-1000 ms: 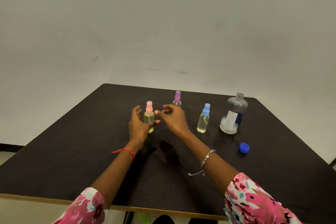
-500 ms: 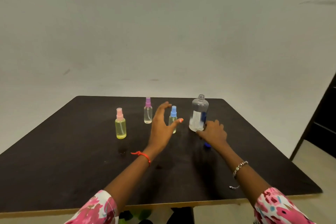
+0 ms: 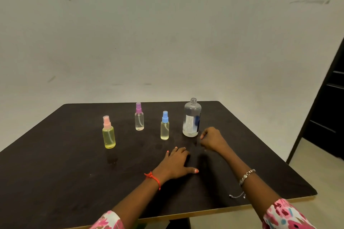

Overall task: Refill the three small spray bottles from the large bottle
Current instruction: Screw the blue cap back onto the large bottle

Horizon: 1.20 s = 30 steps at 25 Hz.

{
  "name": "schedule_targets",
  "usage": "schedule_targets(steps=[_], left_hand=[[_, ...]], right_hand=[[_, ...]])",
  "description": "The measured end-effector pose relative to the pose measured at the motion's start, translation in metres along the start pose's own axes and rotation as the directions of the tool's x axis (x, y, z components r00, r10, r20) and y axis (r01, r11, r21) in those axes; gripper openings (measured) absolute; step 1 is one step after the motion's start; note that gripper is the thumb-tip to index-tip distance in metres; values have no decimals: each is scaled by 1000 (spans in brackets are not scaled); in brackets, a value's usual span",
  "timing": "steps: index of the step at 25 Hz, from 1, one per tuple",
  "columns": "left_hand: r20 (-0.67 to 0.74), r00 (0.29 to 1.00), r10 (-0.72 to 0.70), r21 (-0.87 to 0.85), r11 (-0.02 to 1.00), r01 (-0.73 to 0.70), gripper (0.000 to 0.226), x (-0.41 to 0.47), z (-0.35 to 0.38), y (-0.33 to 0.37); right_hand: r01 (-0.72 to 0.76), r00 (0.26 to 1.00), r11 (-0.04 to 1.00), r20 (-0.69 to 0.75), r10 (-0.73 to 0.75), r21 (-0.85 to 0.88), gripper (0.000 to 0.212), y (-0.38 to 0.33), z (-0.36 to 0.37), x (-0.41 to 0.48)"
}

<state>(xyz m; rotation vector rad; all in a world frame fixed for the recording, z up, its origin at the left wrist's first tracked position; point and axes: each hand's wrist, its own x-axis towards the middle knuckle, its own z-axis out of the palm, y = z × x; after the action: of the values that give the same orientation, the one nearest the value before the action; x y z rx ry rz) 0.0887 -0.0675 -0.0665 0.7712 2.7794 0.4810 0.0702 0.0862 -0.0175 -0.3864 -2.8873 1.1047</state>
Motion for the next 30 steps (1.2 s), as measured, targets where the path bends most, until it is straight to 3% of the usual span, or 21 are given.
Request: schedule_targets(steps=[3,5,8,10,14,18,23,30], left_hand=[[-56,998,31,10,999,-30,75,11,-6,3],[-187,981,55,-98,992,-75,86,21,-15,10],[-453,890,43,-291,937,-194,100,43,-34,27],[-578,815,-41,-395,888,-235,104,64,-46,36],[-618,757,-213,-557,798,-231,111,101,-60,38],[-520,790,-325,-692,702,-167,112,120,-60,32],[-551,780,-297,-713,653,-255,70,123,-55,27],[-559,782,-275,-708,650,-277,64,121,-56,25]], right_hand=[[163,974,948,-199,-109,275,18,-4,-23,13],[281,936,871,-314,-157,404,24,-14,-39,22],[417,868,806,-447,-215,421,22,-36,-57,37],[465,836,788,-492,-242,404,22,-50,-64,48],[499,828,795,-462,-319,344,23,-62,-65,64],[481,838,847,-402,-368,226,24,-58,-54,75],[513,843,854,-242,-481,91,29,-57,-51,80],[479,841,872,-230,-489,-102,28,-65,-47,92]])
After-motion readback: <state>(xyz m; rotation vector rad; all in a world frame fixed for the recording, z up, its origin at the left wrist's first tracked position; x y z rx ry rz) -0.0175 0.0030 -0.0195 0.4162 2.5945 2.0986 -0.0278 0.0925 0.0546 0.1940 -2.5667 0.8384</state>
